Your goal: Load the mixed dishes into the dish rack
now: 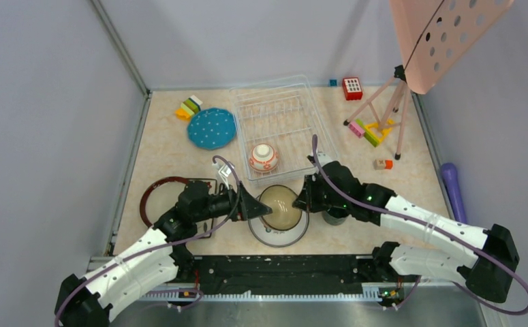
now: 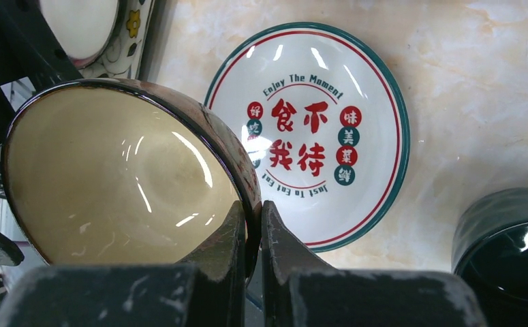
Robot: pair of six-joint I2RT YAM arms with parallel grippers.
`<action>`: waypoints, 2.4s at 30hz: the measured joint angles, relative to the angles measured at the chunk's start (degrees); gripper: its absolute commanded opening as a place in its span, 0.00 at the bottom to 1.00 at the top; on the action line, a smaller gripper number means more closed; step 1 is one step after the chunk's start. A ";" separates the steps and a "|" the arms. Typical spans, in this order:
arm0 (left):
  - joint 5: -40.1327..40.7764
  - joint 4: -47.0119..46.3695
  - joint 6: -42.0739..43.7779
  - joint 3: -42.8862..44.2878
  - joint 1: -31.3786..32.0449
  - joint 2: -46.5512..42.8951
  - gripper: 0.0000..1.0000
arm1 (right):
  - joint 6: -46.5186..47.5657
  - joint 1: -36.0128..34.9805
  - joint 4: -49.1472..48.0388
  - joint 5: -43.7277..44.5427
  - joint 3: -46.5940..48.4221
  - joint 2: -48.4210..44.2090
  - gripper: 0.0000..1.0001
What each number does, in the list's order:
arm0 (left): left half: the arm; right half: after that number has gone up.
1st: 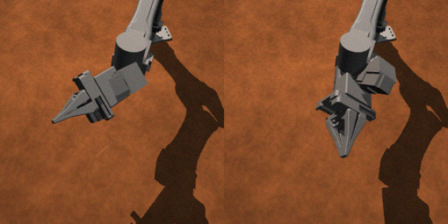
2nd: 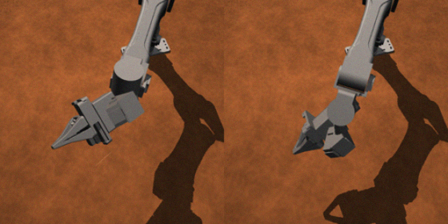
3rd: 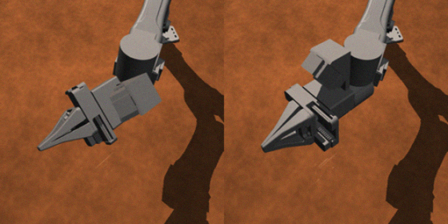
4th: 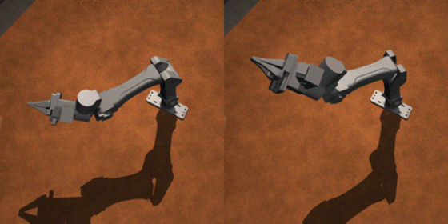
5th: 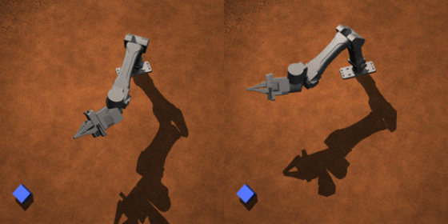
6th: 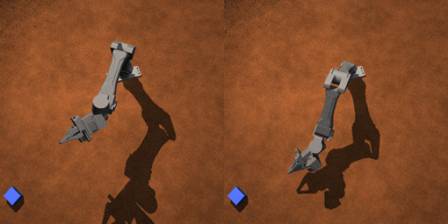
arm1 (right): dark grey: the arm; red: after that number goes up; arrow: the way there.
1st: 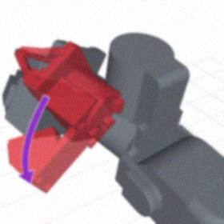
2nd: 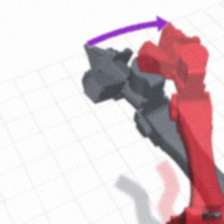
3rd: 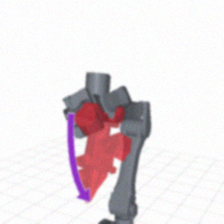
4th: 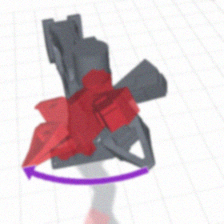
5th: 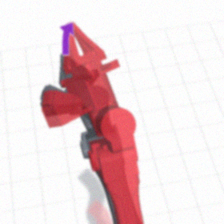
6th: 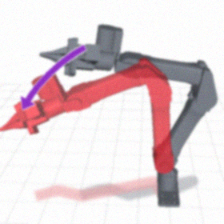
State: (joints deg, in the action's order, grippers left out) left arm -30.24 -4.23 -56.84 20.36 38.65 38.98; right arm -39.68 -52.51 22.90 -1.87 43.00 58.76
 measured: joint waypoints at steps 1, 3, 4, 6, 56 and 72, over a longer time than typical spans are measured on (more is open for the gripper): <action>-0.07 -0.33 -0.37 0.00 0.00 0.00 0.98 | -0.02 0.15 -0.26 -0.48 0.00 0.00 0.00; -0.13 -0.52 -1.09 0.00 -0.11 0.02 0.97 | 0.02 0.52 -0.48 -1.18 0.00 0.00 0.00; -0.15 -0.52 -1.51 0.00 -0.17 0.02 0.97 | 0.00 0.70 -0.52 -1.49 0.00 0.00 0.00; -0.17 -0.57 -2.05 0.00 -0.31 0.02 0.96 | 0.02 1.07 -0.59 -2.14 0.00 0.00 0.00; 8.24 17.11 8.28 11.72 -1.64 4.00 0.00 | -0.83 3.52 -6.54 -4.17 1.81 -1.95 0.73; 20.24 29.09 24.96 39.60 -1.70 18.86 0.00 | -0.39 4.63 0.79 5.79 2.32 -11.61 0.69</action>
State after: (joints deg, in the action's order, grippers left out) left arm -10.00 24.86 -31.88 59.96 36.95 57.84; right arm -40.07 -47.88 23.68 3.92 45.32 47.16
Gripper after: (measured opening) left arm 0.752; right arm 0.699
